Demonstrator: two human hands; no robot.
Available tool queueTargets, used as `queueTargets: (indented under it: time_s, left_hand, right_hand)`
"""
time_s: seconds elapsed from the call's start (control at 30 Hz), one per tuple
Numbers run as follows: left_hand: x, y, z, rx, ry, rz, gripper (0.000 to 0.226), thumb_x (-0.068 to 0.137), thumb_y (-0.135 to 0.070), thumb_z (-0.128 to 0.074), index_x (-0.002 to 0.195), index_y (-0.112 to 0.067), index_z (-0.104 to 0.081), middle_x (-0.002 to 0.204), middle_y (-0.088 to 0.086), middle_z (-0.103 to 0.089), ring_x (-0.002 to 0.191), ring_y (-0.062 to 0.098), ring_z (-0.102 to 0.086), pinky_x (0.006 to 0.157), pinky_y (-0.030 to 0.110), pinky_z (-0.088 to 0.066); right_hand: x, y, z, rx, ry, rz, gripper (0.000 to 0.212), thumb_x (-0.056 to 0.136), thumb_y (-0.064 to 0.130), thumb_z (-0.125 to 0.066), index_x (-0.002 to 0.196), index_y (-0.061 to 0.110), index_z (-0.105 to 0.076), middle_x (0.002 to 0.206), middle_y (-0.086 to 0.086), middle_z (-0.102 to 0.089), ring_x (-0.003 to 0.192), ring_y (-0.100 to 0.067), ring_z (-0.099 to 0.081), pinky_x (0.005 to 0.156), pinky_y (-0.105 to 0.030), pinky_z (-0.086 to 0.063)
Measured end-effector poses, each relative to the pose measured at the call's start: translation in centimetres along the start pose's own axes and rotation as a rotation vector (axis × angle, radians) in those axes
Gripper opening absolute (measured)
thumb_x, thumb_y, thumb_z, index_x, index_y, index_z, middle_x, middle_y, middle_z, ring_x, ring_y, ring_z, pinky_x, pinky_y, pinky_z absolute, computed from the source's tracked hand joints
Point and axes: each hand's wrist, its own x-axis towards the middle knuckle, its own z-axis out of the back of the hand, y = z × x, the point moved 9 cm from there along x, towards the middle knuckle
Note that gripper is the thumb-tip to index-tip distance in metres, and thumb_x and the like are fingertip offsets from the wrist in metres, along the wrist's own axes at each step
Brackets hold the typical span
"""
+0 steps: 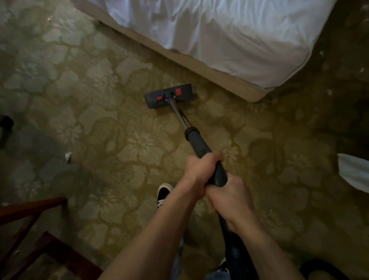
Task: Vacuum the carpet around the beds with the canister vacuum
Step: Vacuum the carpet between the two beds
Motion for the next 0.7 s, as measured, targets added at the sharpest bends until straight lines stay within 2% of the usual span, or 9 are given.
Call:
queueTargets:
  time_s: [0.1,0.2,0.37,0.47,0.53,0.6,0.7]
  left_hand:
    - [2.3,-3.1,1.5,0.000,-0.004,-0.014,0.036,0.075,-0.020,-0.075,0.103,-0.004,-0.058,0.089,0.013,-0.066,0.076,0.028,-0.070,0.070,0.043,-0.061]
    - [3.9,-5.1,2.7,-0.001,-0.008,-0.006,0.030,0.079,-0.022,-0.073,0.094,-0.009,-0.051,0.092,0.012,-0.065,0.078,0.028,-0.068,0.071,0.040,-0.059]
    - [6.1,-7.6,3.8,-0.018,0.016,-0.012,0.046,0.072,-0.021,-0.074,0.110,0.002,-0.060,0.084,0.012,-0.064,0.066,0.025,-0.065,0.057,0.032,-0.054]
    - [7.2,-9.6,4.2,-0.014,0.013,-0.023,0.040,0.074,-0.018,-0.074,0.105,0.000,-0.057,0.084,0.012,-0.064,0.066,0.025,-0.066,0.057,0.032,-0.054]
    - [8.1,-11.1,4.5,-0.003,0.015,-0.028,0.043,0.074,-0.017,-0.074,0.109,0.001,-0.058,0.083,0.012,-0.064,0.065,0.024,-0.066,0.053,0.029,-0.052]
    - [9.2,-12.5,5.0,0.025,0.017,-0.031,0.047,0.073,-0.016,-0.075,0.113,0.003,-0.060,0.082,0.010,-0.063,0.062,0.022,-0.064,0.048,0.025,-0.049]
    - [10.9,-14.2,5.6,0.079,0.011,-0.035,0.045,0.071,-0.016,-0.075,0.112,0.002,-0.063,0.082,0.010,-0.064,0.063,0.022,-0.064,0.051,0.027,-0.051]
  right_hand:
    - [2.5,3.0,-1.3,-0.022,-0.018,0.021,0.004,0.078,0.025,-0.072,0.080,0.022,-0.070,0.064,-0.004,-0.071,0.061,-0.027,-0.071,0.055,-0.036,-0.053]
    - [4.0,5.1,-2.5,-0.016,-0.023,0.022,0.004,0.078,0.025,-0.072,0.079,0.022,-0.070,0.063,-0.003,-0.070,0.059,-0.024,-0.070,0.054,-0.035,-0.051]
    - [5.8,7.4,-4.0,-0.014,-0.039,0.013,0.004,0.079,0.024,-0.072,0.081,0.021,-0.070,0.064,-0.002,-0.071,0.057,-0.020,-0.069,0.050,-0.028,-0.046]
    - [7.1,9.2,-4.5,0.020,-0.056,0.020,0.003,0.080,0.022,-0.072,0.081,0.023,-0.070,0.066,0.000,-0.071,0.056,-0.016,-0.067,0.050,-0.027,-0.044]
    - [8.2,10.4,-5.0,0.025,-0.071,0.028,0.002,0.080,0.024,-0.072,0.080,0.024,-0.070,0.066,0.000,-0.071,0.056,-0.016,-0.066,0.050,-0.028,-0.044]
    - [9.3,11.3,-5.7,0.037,-0.087,0.031,0.002,0.078,0.025,-0.072,0.079,0.024,-0.070,0.067,0.000,-0.072,0.058,-0.019,-0.068,0.050,-0.032,-0.049]
    - [11.1,12.3,-6.9,0.068,-0.119,0.029,0.005,0.076,0.027,-0.070,0.081,0.026,-0.070,0.069,0.000,-0.073,0.062,-0.023,-0.072,0.057,-0.040,-0.060]
